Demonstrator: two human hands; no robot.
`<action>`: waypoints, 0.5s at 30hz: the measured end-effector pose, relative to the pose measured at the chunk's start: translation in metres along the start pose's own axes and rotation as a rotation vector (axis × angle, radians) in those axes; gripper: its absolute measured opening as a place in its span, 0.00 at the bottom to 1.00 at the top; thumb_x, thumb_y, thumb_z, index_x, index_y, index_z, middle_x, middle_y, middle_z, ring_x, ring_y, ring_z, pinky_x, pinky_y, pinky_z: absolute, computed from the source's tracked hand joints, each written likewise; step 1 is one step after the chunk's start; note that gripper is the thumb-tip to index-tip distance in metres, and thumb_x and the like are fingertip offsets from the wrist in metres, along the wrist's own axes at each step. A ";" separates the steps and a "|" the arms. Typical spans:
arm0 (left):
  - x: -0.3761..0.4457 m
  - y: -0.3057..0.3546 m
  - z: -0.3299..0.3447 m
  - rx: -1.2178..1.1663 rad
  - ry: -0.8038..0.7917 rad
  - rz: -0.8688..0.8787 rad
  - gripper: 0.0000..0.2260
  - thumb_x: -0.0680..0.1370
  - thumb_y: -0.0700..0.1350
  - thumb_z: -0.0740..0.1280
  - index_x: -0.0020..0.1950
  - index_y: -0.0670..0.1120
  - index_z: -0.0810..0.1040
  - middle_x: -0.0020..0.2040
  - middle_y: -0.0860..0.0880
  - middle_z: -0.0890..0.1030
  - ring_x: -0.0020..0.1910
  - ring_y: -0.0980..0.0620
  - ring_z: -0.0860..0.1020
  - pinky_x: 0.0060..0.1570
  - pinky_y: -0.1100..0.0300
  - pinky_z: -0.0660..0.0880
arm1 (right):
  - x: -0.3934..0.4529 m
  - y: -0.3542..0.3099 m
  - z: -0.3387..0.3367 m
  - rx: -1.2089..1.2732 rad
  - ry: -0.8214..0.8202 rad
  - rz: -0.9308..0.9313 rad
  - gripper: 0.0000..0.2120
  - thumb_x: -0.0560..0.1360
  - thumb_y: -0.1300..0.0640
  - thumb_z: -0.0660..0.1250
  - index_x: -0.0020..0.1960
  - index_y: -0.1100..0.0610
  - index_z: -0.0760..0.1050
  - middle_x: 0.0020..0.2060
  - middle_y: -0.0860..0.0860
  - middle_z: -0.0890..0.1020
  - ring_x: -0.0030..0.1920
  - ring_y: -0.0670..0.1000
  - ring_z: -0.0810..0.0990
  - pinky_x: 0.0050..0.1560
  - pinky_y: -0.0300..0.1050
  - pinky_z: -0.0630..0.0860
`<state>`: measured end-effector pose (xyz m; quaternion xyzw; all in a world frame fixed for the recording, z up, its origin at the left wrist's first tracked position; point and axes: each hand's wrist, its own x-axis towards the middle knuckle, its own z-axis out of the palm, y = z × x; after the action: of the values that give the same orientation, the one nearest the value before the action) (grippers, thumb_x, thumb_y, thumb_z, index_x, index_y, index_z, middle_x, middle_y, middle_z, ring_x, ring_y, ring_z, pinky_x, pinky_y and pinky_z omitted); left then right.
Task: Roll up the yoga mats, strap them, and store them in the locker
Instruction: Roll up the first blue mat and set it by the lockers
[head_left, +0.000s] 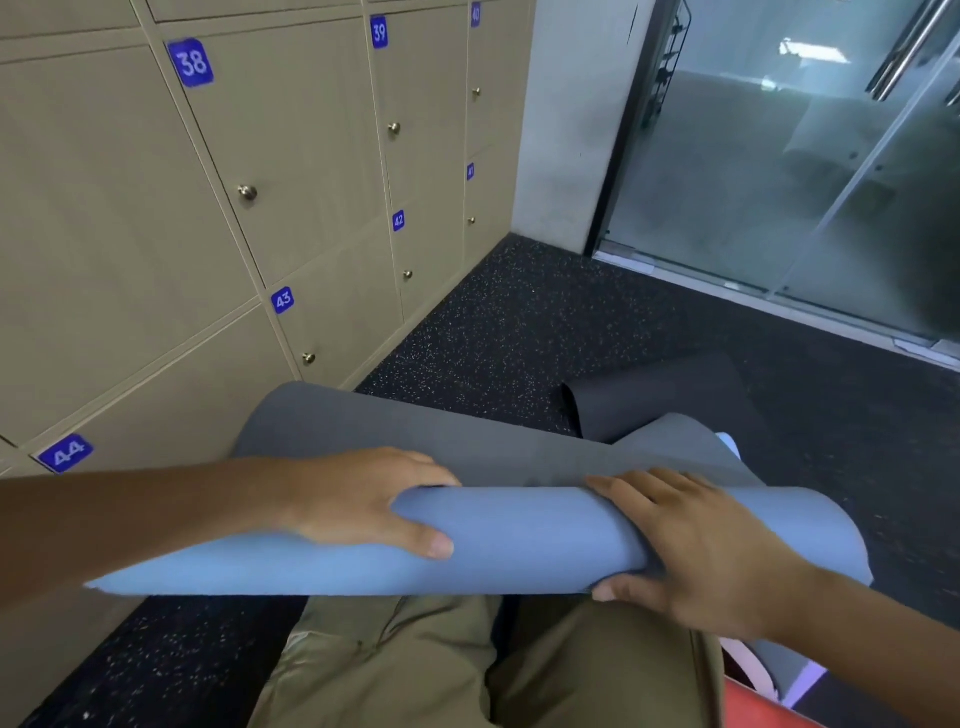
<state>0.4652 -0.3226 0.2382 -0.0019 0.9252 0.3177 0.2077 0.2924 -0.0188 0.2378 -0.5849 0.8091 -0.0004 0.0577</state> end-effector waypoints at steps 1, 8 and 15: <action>0.003 0.000 -0.003 -0.011 -0.013 -0.008 0.22 0.79 0.63 0.68 0.71 0.61 0.72 0.62 0.65 0.75 0.64 0.67 0.71 0.69 0.60 0.67 | 0.003 0.004 -0.002 0.041 -0.057 0.018 0.42 0.70 0.21 0.57 0.77 0.42 0.61 0.65 0.40 0.74 0.64 0.46 0.74 0.66 0.42 0.68; 0.000 0.010 0.024 0.472 0.454 0.192 0.23 0.83 0.60 0.57 0.73 0.50 0.71 0.65 0.55 0.74 0.59 0.53 0.76 0.58 0.58 0.71 | 0.039 0.033 -0.015 0.295 -0.268 0.031 0.34 0.70 0.23 0.63 0.71 0.35 0.64 0.62 0.36 0.76 0.61 0.41 0.74 0.65 0.44 0.71; 0.021 0.001 0.038 0.610 0.535 0.132 0.46 0.69 0.77 0.62 0.73 0.43 0.69 0.65 0.48 0.78 0.58 0.49 0.79 0.57 0.55 0.77 | 0.075 0.059 -0.020 0.409 -0.401 0.019 0.30 0.70 0.24 0.63 0.67 0.37 0.71 0.55 0.35 0.73 0.60 0.37 0.70 0.66 0.43 0.69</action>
<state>0.4599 -0.2970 0.2035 0.0367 0.9964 0.0299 -0.0700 0.2119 -0.0728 0.2462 -0.5420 0.7701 -0.0474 0.3331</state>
